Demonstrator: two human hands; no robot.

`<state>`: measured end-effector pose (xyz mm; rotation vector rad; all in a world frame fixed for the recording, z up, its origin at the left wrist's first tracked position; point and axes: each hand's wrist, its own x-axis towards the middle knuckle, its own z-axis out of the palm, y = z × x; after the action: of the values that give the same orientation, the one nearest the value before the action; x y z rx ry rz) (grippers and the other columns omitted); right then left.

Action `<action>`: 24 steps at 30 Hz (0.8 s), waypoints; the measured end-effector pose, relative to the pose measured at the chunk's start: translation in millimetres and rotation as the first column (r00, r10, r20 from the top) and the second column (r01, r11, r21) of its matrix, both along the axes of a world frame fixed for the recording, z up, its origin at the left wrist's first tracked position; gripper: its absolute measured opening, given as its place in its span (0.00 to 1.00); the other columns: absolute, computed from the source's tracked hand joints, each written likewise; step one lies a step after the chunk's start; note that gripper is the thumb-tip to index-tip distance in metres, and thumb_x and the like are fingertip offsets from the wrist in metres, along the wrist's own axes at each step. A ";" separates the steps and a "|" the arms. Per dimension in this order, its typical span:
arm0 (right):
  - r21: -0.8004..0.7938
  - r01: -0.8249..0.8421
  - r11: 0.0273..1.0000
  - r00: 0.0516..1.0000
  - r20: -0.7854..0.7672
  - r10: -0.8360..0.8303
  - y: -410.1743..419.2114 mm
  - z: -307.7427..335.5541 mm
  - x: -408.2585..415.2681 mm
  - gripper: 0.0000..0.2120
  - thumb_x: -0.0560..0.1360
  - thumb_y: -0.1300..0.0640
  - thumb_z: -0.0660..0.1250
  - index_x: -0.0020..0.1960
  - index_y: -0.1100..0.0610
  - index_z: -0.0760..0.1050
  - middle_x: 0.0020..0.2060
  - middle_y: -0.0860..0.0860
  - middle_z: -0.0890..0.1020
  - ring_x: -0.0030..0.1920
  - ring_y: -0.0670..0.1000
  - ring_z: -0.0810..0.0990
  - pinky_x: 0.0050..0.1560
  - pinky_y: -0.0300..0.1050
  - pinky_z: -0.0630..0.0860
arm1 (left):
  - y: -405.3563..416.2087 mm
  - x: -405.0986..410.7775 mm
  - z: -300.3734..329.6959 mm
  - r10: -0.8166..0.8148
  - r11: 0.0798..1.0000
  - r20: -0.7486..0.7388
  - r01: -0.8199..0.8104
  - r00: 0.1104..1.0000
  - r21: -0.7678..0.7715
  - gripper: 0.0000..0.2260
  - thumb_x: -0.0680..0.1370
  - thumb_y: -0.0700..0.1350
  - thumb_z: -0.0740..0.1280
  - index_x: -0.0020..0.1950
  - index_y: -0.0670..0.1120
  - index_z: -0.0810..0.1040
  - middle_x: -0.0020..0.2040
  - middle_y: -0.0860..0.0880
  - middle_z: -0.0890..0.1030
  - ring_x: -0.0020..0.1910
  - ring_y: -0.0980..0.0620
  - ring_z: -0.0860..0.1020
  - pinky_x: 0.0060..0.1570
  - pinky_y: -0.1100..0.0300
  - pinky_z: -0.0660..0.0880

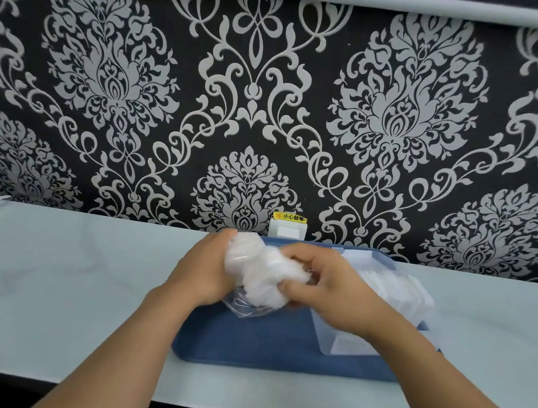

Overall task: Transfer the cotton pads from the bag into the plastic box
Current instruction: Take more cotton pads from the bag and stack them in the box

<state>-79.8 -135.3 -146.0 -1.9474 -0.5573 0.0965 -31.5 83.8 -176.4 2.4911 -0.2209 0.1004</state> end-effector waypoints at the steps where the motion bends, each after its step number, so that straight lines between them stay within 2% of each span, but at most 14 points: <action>1: 0.132 0.040 0.990 0.997 -0.066 -0.032 -6.2 3.7 -0.9 0.13 0.76 0.72 0.67 0.56 0.59 0.79 0.42 0.53 0.82 0.41 0.47 0.80 0.39 0.42 0.81 | -1.5 0.4 0.2 0.013 1.000 -0.010 -0.013 1.000 0.010 0.15 0.68 0.50 0.67 0.53 0.59 0.72 0.52 0.55 0.77 0.52 0.51 0.77 0.52 0.50 0.78; 3: 0.323 0.120 0.939 0.974 -0.222 -0.048 -19.0 9.7 -2.0 0.12 0.77 0.72 0.64 0.57 0.61 0.78 0.42 0.53 0.83 0.42 0.49 0.83 0.39 0.43 0.83 | -3.3 -1.0 4.8 0.015 0.997 -0.086 -0.008 0.996 0.075 0.27 0.66 0.49 0.69 0.65 0.59 0.70 0.63 0.53 0.74 0.64 0.47 0.73 0.62 0.48 0.75; 5: 0.437 0.189 0.879 0.932 -0.363 -0.020 -31.7 10.5 -0.9 0.16 0.71 0.69 0.65 0.58 0.61 0.77 0.44 0.56 0.83 0.44 0.52 0.83 0.39 0.46 0.84 | -5.2 -9.8 19.8 0.024 0.997 -0.129 -0.014 0.991 0.078 0.44 0.65 0.47 0.73 0.79 0.55 0.58 0.75 0.51 0.62 0.76 0.46 0.59 0.74 0.50 0.63; 6: 0.475 0.209 0.855 0.916 -0.402 0.000 -38.2 9.6 0.2 0.21 0.68 0.67 0.64 0.60 0.62 0.77 0.46 0.57 0.82 0.44 0.54 0.83 0.40 0.47 0.84 | -8.8 -15.3 29.0 0.031 0.999 -0.078 -0.032 0.997 -0.009 0.45 0.66 0.46 0.73 0.80 0.54 0.56 0.77 0.52 0.60 0.77 0.48 0.56 0.74 0.52 0.60; 7: 0.508 0.220 0.833 0.905 -0.424 0.020 -40.6 9.3 2.0 0.24 0.66 0.67 0.62 0.62 0.63 0.76 0.47 0.58 0.82 0.45 0.55 0.83 0.40 0.48 0.84 | -11.9 -24.0 38.0 0.034 0.983 0.009 -0.031 0.999 -0.178 0.42 0.67 0.47 0.72 0.80 0.54 0.59 0.77 0.52 0.61 0.77 0.51 0.58 0.73 0.55 0.59; 9: 0.581 0.229 0.781 0.902 -0.428 0.054 -47.9 10.5 1.6 0.28 0.65 0.68 0.60 0.65 0.64 0.74 0.48 0.59 0.82 0.43 0.56 0.82 0.39 0.49 0.82 | -34.9 -41.9 53.3 0.018 0.826 0.131 0.059 0.991 -0.561 0.33 0.68 0.50 0.69 0.74 0.55 0.69 0.73 0.56 0.69 0.73 0.58 0.66 0.70 0.58 0.62; 10: 0.604 0.223 0.765 0.907 -0.417 0.065 -49.7 10.9 0.6 0.28 0.65 0.68 0.59 0.66 0.65 0.73 0.48 0.60 0.82 0.43 0.56 0.82 0.38 0.48 0.82 | -50.5 -49.7 57.8 -0.016 0.731 0.122 0.095 0.992 -0.676 0.29 0.69 0.53 0.69 0.71 0.56 0.73 0.70 0.58 0.73 0.70 0.60 0.70 0.68 0.59 0.66; 11: 0.601 0.216 0.769 0.915 -0.400 0.056 -51.1 10.3 0.3 0.28 0.65 0.69 0.59 0.66 0.66 0.72 0.47 0.60 0.81 0.42 0.56 0.81 0.37 0.47 0.82 | -67.7 -55.8 59.6 -0.063 0.658 0.081 0.103 0.995 -0.746 0.25 0.71 0.56 0.70 0.68 0.55 0.76 0.67 0.58 0.77 0.66 0.61 0.74 0.65 0.58 0.70; 13: 0.515 0.208 0.832 0.938 -0.346 -0.020 -54.8 9.1 -1.6 0.25 0.64 0.68 0.59 0.61 0.66 0.73 0.44 0.60 0.79 0.41 0.56 0.80 0.36 0.46 0.79 | -100.7 -62.9 59.1 -0.153 0.571 -0.068 0.032 0.986 -0.820 0.15 0.78 0.58 0.67 0.61 0.53 0.79 0.59 0.54 0.82 0.56 0.58 0.81 0.56 0.55 0.78; 15: 0.405 0.201 0.892 0.958 -0.272 -0.092 -58.8 9.2 -3.4 0.19 0.63 0.66 0.60 0.53 0.64 0.76 0.40 0.58 0.77 0.40 0.55 0.76 0.35 0.44 0.74 | -120.2 -66.5 60.6 -0.242 0.507 -0.222 -0.072 0.944 -0.859 0.14 0.82 0.57 0.61 0.55 0.51 0.82 0.51 0.49 0.86 0.48 0.52 0.84 0.49 0.51 0.81; 17: 0.348 0.197 0.916 0.973 -0.186 -0.139 -64.7 11.3 -8.7 0.15 0.63 0.66 0.60 0.48 0.64 0.77 0.37 0.56 0.74 0.37 0.50 0.73 0.33 0.41 0.70 | -128.5 -65.0 59.2 -0.325 0.463 -0.307 -0.132 0.894 -0.876 0.15 0.83 0.54 0.61 0.55 0.48 0.83 0.51 0.44 0.87 0.50 0.46 0.85 0.52 0.47 0.82; 20: 0.236 0.283 0.930 0.959 -0.068 -0.275 -68.6 11.3 -12.6 0.21 0.65 0.64 0.60 0.56 0.60 0.80 0.40 0.51 0.79 0.40 0.46 0.77 0.36 0.38 0.76 | -133.2 -62.2 54.6 -0.437 0.372 -0.342 -0.179 0.832 -0.911 0.15 0.85 0.50 0.58 0.60 0.44 0.81 0.54 0.41 0.86 0.54 0.43 0.84 0.57 0.45 0.80; 22: 0.128 0.361 0.924 0.928 0.050 -0.370 -69.7 6.8 -13.4 0.28 0.67 0.61 0.61 0.66 0.50 0.77 0.52 0.46 0.82 0.50 0.46 0.80 0.49 0.43 0.80 | -139.4 -59.4 52.1 -0.474 0.302 -0.355 -0.230 0.806 -0.925 0.16 0.86 0.49 0.56 0.64 0.42 0.78 0.57 0.40 0.85 0.56 0.43 0.84 0.58 0.45 0.80; 24: 0.089 0.374 0.923 0.923 0.059 -0.380 -70.3 6.7 -17.9 0.36 0.66 0.59 0.62 0.75 0.45 0.68 0.65 0.43 0.76 0.64 0.46 0.76 0.65 0.47 0.76 | -145.9 -56.9 51.9 -0.479 0.223 -0.373 -0.301 0.795 -0.927 0.16 0.85 0.48 0.56 0.66 0.42 0.77 0.58 0.40 0.85 0.55 0.44 0.84 0.52 0.49 0.82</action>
<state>-97.7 -205.6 -139.3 -1.9546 -0.2204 -0.2407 -88.5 -62.2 -124.4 1.0336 0.0078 -0.5017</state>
